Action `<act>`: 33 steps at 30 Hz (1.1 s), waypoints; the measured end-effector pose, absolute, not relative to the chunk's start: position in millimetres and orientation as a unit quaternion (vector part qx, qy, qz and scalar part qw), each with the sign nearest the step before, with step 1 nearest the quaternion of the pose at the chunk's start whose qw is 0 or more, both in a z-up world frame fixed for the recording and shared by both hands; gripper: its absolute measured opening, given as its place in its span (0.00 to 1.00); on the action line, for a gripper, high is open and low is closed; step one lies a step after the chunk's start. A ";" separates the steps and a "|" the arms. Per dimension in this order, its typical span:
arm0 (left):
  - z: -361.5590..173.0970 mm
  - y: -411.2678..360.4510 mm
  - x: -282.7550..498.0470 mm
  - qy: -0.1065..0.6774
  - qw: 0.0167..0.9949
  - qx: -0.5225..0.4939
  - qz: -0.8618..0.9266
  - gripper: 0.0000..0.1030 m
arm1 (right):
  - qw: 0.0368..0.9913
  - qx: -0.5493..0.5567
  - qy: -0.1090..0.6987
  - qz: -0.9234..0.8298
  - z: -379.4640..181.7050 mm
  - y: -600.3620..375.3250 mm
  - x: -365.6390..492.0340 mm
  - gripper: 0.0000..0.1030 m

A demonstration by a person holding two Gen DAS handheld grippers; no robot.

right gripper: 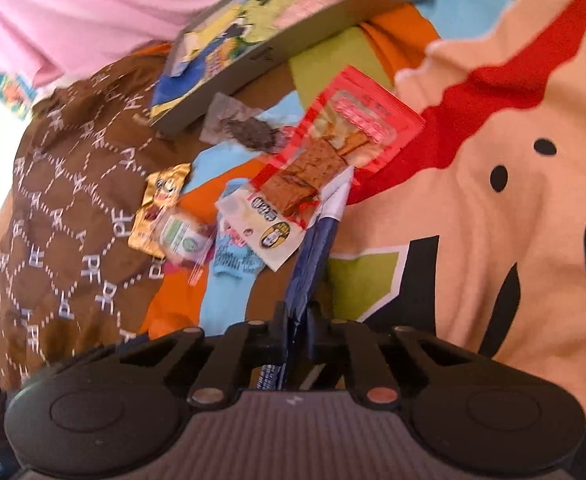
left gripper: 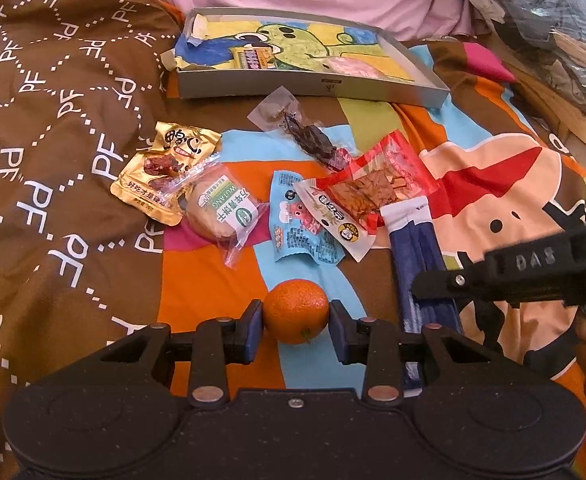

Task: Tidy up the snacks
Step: 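Grasp and lift the blue stick packet with right tool while left tool holds the orange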

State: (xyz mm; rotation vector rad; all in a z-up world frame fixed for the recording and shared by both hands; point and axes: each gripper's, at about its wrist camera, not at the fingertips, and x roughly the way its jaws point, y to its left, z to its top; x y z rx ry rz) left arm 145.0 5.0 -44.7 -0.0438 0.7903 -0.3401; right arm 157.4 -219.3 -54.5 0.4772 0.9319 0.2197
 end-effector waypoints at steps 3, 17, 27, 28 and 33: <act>-42.4 2.9 141.7 0.380 0.911 -0.023 -0.161 0.36 | 0.873 0.197 0.431 0.115 -45.9 -218.4 145.8 0.07; -31.2 -9.3 132.0 0.367 0.917 -0.023 -0.156 0.36 | 0.905 0.136 0.385 0.122 -22.1 -226.9 115.2 0.06; -10.3 -25.9 143.8 0.334 0.929 -0.040 -0.156 0.36 | 0.919 0.139 0.352 0.112 0.6 -242.2 106.8 0.06; -8.1 -28.2 146.4 0.332 0.930 -0.040 -0.156 0.36 | 0.921 0.137 0.347 0.110 3.1 -244.2 106.0 0.06; 4.3 -35.1 157.9 0.318 0.935 -0.046 -0.152 0.36 | 0.930 0.135 0.326 0.105 14.7 -255.1 105.8 0.06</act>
